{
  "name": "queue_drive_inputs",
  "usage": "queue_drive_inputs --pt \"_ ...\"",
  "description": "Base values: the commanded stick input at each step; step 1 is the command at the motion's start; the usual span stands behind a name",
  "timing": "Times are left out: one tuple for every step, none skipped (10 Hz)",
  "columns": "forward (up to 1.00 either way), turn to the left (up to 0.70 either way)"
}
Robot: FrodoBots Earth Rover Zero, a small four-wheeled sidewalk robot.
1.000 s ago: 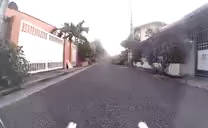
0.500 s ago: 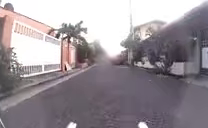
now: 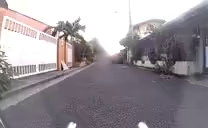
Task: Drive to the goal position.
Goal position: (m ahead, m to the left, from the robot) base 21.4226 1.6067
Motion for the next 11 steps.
queue_drive_inputs --pt "0.70 0.00" --pt "0.70 0.00" --pt "0.70 0.00" --pt "0.70 0.00" --pt "0.70 0.00" --pt "0.70 0.00" --pt "0.70 0.00" --pt "0.70 0.00" --pt "0.70 0.00" --pt "0.70 0.00" --pt "0.70 0.00"
